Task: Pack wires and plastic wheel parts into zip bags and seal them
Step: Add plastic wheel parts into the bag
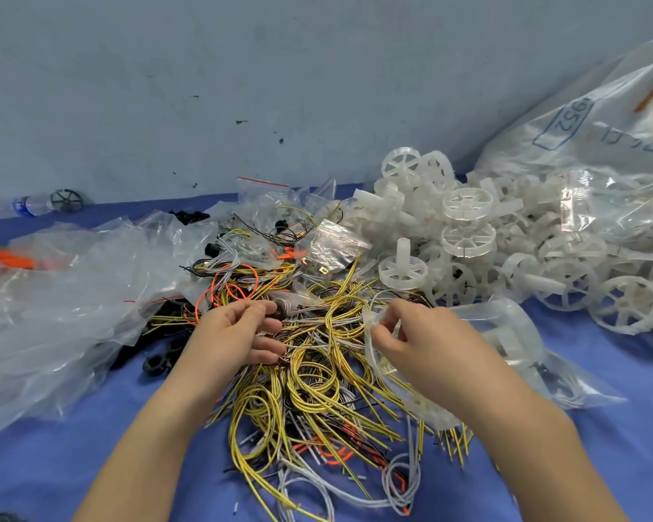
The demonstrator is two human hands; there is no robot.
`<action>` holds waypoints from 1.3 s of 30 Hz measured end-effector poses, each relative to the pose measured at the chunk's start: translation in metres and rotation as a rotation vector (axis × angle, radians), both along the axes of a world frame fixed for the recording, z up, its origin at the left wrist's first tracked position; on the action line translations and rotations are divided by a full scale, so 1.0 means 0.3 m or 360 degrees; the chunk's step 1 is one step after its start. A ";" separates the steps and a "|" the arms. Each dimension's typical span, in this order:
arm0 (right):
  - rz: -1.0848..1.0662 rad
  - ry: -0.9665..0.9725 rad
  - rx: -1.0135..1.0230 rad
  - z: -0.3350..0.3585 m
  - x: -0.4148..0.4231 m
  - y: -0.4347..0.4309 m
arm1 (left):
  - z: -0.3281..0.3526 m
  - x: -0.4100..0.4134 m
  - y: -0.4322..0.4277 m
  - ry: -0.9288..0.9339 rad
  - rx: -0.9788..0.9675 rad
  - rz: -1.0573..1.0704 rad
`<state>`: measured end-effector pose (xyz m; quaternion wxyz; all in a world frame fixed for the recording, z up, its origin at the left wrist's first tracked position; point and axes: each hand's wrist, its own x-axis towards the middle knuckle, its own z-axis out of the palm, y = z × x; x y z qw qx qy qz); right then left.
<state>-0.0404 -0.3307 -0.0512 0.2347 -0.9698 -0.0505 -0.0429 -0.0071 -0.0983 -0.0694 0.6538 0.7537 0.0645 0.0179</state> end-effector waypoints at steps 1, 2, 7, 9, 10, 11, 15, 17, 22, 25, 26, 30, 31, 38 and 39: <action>-0.0002 0.0010 -0.0008 0.000 0.001 0.000 | -0.002 0.004 0.002 -0.0008 -0.0003 0.0009; -0.0006 0.0017 -0.0014 0.000 0.001 -0.001 | -0.004 0.005 0.003 -0.0017 0.0003 0.0010; -0.0003 0.0035 -0.0016 0.009 -0.002 -0.003 | -0.015 0.007 -0.001 -0.0037 0.0037 -0.0038; 0.0013 0.0038 -0.0013 0.011 -0.005 -0.002 | -0.019 0.010 -0.003 -0.0046 0.0041 -0.0047; 0.0019 0.0037 -0.0015 0.011 -0.006 -0.002 | -0.019 0.011 -0.004 -0.0052 0.0044 -0.0052; 0.0024 0.0033 -0.0018 0.011 -0.007 -0.002 | -0.017 0.014 -0.006 -0.0060 0.0052 -0.0055; 0.0039 0.0048 -0.0002 0.012 -0.002 -0.005 | 0.016 0.040 -0.030 -0.0161 0.0117 -0.0035; 0.0052 0.0056 0.0011 0.009 -0.001 -0.008 | 0.056 0.085 -0.060 -0.0308 0.0291 0.0007; 0.0068 0.0081 0.0008 0.004 -0.001 -0.019 | 0.139 0.282 -0.199 -0.0539 0.1024 -0.0051; 0.0112 0.0108 -0.0007 0.000 -0.007 -0.022 | 0.135 0.403 -0.273 -0.0458 0.1485 -0.0188; 0.0128 0.0116 -0.0016 0.000 -0.009 -0.023 | 0.129 0.436 -0.291 -0.0379 0.1587 -0.0246; 0.0175 0.0131 0.0010 0.004 -0.011 -0.033 | 0.103 0.525 -0.322 0.0008 0.1847 -0.0363; 0.0190 0.0142 0.0022 0.004 -0.010 -0.036 | 0.097 0.539 -0.326 0.0044 0.1908 -0.0342; 0.0234 0.0130 0.0040 0.006 -0.005 -0.045 | 0.143 0.517 -0.312 -0.0234 0.1816 -0.0213; 0.0228 0.0125 0.0061 0.004 -0.006 -0.048 | 0.164 0.493 -0.310 -0.0294 0.1658 -0.0173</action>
